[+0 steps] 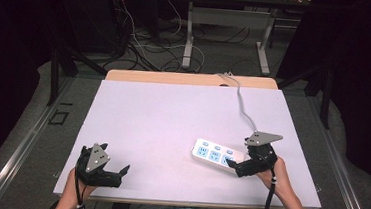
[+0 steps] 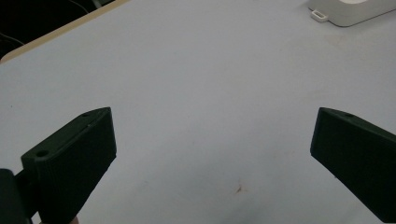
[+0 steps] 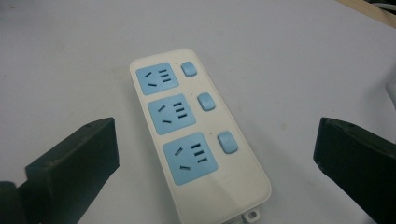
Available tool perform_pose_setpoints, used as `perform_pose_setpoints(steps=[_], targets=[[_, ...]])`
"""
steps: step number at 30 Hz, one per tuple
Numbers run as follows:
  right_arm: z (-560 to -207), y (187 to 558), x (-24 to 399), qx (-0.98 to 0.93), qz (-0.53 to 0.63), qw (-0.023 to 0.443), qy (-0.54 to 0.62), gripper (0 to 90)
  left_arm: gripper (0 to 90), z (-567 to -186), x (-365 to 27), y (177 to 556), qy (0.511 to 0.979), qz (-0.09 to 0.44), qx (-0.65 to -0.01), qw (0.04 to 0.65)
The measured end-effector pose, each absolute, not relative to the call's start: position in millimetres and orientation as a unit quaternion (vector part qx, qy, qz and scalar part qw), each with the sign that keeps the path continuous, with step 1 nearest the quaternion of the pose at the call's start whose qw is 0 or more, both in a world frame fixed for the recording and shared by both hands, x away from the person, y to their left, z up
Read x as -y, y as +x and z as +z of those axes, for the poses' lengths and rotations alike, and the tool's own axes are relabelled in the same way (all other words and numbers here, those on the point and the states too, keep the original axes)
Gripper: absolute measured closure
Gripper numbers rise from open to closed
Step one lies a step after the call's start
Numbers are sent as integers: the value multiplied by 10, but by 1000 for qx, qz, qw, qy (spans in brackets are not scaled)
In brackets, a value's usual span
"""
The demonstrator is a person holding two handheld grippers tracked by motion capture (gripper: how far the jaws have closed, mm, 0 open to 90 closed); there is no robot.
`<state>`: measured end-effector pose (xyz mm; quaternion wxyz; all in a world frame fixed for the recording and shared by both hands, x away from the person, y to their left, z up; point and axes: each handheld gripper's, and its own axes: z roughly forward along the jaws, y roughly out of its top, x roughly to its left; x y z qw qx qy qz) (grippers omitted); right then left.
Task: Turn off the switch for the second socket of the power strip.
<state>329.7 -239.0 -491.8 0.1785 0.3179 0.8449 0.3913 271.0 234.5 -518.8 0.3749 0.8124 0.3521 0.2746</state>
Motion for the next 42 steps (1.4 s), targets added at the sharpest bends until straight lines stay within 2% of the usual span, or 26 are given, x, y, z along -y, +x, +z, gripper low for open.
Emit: perform_pose_setpoints(steps=[20,42], targets=[[-5015,3116,2678,-840,377,195,339,0,0,-5191,-2341,2712,813,274,-352,374],[-5139,2981,2849,-837,361,191,364,0,0,-5198,-2340,2718,812,277,-352,375]])
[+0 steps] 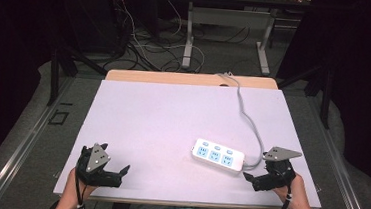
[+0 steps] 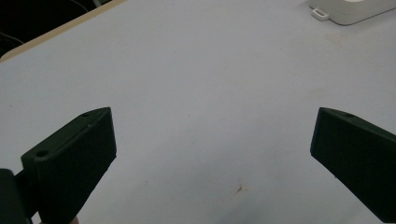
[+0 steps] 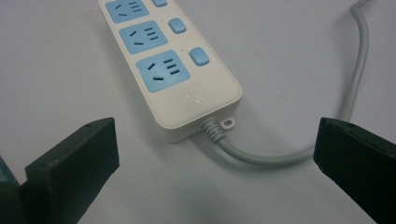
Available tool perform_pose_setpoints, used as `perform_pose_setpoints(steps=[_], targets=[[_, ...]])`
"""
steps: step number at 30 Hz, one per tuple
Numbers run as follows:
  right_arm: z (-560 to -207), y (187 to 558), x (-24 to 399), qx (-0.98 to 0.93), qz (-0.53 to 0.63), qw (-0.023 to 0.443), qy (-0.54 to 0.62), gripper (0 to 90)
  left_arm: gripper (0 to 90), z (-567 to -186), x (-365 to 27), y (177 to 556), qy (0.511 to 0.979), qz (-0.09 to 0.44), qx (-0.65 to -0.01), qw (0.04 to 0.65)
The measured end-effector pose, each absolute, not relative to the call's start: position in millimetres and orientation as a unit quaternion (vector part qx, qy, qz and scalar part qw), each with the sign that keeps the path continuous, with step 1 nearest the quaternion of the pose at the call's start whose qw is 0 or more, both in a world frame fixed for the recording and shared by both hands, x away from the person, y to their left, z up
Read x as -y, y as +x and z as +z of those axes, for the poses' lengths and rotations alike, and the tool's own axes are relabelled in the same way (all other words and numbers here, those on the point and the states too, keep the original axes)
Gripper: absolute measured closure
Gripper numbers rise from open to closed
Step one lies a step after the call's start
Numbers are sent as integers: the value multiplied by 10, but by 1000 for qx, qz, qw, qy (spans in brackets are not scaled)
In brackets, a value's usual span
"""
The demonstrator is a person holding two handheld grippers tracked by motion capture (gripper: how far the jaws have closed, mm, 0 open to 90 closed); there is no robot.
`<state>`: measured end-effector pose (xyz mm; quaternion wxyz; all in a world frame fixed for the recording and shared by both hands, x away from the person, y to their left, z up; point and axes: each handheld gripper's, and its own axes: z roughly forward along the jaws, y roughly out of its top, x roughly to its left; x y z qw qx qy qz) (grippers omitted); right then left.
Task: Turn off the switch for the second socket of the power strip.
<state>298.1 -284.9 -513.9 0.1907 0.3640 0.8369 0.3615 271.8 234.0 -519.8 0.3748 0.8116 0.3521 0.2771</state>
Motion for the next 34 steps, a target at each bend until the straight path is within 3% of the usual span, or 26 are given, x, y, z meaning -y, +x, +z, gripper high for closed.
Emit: perform_pose_setpoints(steps=[34], targets=[[-5228,2923,2932,-838,355,192,368,0,0,-5201,-2329,2722,813,272,-354,373]])
